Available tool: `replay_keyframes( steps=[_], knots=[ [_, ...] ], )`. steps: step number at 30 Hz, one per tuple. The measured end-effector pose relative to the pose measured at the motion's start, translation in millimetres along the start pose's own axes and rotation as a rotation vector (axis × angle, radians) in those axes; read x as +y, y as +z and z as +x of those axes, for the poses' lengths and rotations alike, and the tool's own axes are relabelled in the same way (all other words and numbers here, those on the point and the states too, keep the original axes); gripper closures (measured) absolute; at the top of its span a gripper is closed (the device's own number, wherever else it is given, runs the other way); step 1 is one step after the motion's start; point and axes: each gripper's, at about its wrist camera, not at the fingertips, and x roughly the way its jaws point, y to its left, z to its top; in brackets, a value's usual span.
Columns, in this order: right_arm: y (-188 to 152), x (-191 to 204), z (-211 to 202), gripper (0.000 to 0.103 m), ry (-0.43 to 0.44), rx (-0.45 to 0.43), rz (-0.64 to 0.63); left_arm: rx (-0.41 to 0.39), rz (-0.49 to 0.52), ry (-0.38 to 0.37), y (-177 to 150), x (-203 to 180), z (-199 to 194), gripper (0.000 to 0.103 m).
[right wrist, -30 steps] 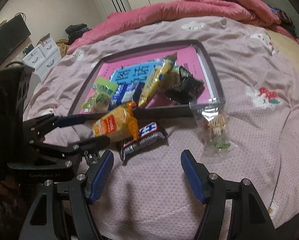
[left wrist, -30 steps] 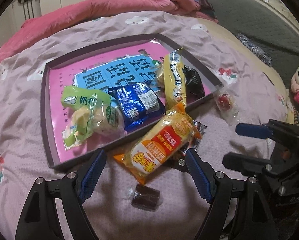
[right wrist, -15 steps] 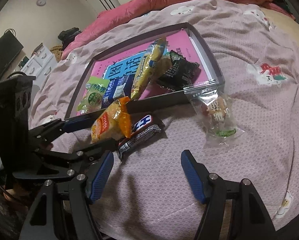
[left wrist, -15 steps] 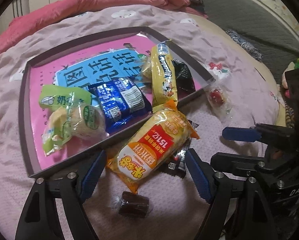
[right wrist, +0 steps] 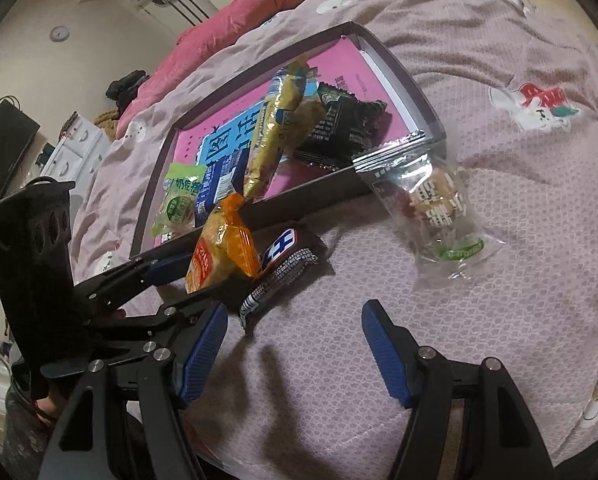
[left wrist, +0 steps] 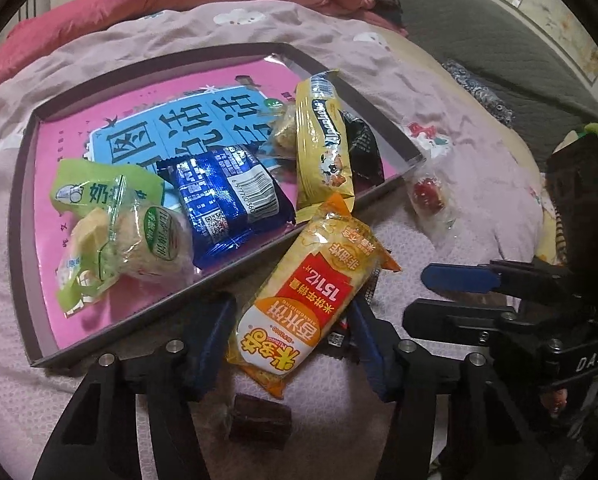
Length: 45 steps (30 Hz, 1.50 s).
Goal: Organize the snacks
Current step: 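Grasp the orange-wrapped cake with the left tool while the right tool grasps the chocolate bar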
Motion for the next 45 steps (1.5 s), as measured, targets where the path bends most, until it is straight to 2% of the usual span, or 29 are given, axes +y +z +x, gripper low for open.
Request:
replay_keyframes(
  steps=[1, 6, 13, 17, 23, 25, 28, 36, 45],
  knots=[
    [0.6, -0.1, 1.1, 0.034, 0.002, 0.000, 0.006, 0.001, 0.000, -0.006, 0.0, 0.0, 0.1, 0.049],
    [5.9, -1.7, 8.3, 0.034, 0.032, 0.006, 0.048, -0.004, -0.012, -0.014, -0.7, 1.3, -2.6, 0.052],
    [13.0, -0.8, 21.7, 0.048, 0.074, 0.030, 0.078, -0.022, -0.059, -0.012, -6.1, 13.6, -17.2, 0.057],
    [15.9, 5.9, 31.4, 0.049, 0.075, 0.041, 0.072, -0.030, -0.078, -0.004, -7.4, 17.5, -21.7, 0.058],
    [21.5, 17.0, 43.6, 0.061, 0.050, 0.043, 0.035, -0.041, -0.085, -0.001, -8.3, 18.7, -25.6, 0.059],
    [24.1, 19.4, 46.6, 0.070, 0.040, 0.037, 0.023, -0.036, -0.090, -0.004, -9.0, 19.8, -25.2, 0.060],
    [25.9, 23.4, 48.5, 0.074, 0.041, 0.022, -0.007, -0.039, -0.092, -0.003, -9.4, 19.9, -25.6, 0.060],
    [16.5, 23.0, 20.6, 0.085, 0.065, -0.046, -0.043, -0.060, -0.094, -0.005, -11.3, 17.5, -33.2, 0.062],
    [13.2, 32.5, -13.1, 0.086, 0.049, -0.129, -0.119, -0.091, -0.117, -0.014, -12.1, 15.4, -43.1, 0.066]
  ],
)
